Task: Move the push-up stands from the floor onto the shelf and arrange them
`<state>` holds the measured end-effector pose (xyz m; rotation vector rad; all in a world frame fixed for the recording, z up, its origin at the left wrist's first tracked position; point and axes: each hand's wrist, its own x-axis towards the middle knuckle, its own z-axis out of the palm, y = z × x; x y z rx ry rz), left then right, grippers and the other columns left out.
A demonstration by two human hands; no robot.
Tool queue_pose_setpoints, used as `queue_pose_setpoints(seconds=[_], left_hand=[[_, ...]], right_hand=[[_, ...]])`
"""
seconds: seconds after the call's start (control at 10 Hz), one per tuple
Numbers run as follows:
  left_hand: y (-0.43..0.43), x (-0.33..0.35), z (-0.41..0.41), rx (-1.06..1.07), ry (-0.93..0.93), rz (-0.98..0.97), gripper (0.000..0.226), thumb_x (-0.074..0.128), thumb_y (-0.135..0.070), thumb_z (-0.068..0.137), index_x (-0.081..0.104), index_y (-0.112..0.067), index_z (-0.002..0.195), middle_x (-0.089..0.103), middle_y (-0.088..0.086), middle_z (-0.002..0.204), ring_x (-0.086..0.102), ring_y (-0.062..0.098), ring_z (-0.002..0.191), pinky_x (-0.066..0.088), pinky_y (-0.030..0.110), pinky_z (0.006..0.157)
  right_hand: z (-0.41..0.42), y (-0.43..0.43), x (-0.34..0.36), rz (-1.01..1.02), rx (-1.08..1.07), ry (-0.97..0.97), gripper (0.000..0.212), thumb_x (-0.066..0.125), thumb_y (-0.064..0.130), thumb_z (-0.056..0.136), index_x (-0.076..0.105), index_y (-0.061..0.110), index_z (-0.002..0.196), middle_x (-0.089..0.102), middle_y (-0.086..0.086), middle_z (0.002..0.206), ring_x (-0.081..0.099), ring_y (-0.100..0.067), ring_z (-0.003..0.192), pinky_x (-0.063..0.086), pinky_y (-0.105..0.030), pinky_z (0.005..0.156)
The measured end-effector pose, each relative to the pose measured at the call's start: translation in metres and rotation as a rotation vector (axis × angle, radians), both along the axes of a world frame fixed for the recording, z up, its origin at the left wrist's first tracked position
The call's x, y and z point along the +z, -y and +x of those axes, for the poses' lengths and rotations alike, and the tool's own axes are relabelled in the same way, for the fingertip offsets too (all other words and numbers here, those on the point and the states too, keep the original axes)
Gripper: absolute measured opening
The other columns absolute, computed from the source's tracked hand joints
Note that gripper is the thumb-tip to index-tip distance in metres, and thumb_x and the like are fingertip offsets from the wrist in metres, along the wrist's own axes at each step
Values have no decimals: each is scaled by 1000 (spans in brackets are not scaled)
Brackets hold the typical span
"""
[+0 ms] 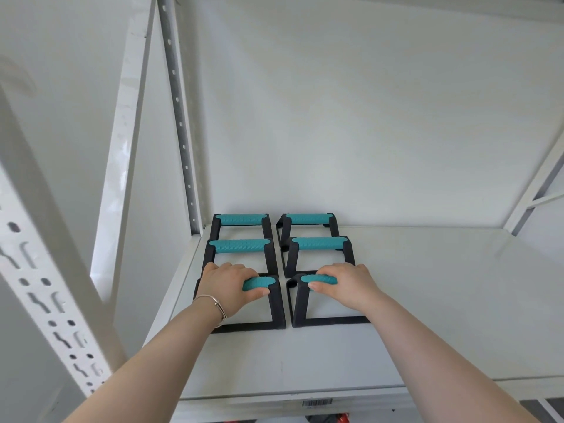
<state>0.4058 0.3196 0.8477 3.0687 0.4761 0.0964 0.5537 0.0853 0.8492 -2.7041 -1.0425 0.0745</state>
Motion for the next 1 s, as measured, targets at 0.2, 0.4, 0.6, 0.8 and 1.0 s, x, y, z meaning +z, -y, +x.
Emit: queue_pose_setpoints(seconds=[0.2,0.4,0.6,0.8,1.0], left_hand=[[1,2,3,5,-24,-8,60,33,-76,86,55,-39,127,63,-13,106,54,13,100,36,35,90],[1,3,2,16,-36,0,59,33,-76,86,54,-40,128,64,-12,108,52,15,102,35,38,94],[15,3,-1,82,-42,-50,54,36,-67,92,51,-34,132,62,-6,115,55,19,110,38,40,101],[37,-2,-5,181,59,-45,52,26,-57,99,44,-31,140,55,-3,135,47,22,129,22,49,118],[83,0,-5,285,161,-52,65,26,-57,99,19,-21,152,21,8,161,6,28,151,7,55,121]], right_hand=[[0,0,1,6,-16,-19,47,41,73,88,65,37,108,64,8,97,54,-14,96,34,-35,91],[-2,0,5,-11,-10,-34,47,40,72,89,63,39,113,64,8,102,52,-16,99,34,-36,94],[-5,3,3,-54,-3,21,51,35,73,90,60,38,119,63,7,106,52,-17,103,35,-38,97],[-13,5,-11,50,-89,189,61,38,70,90,48,32,137,56,5,131,46,-20,125,30,-37,107],[-24,35,-25,280,-180,403,59,57,55,88,53,18,135,61,-4,128,53,-27,122,38,-42,106]])
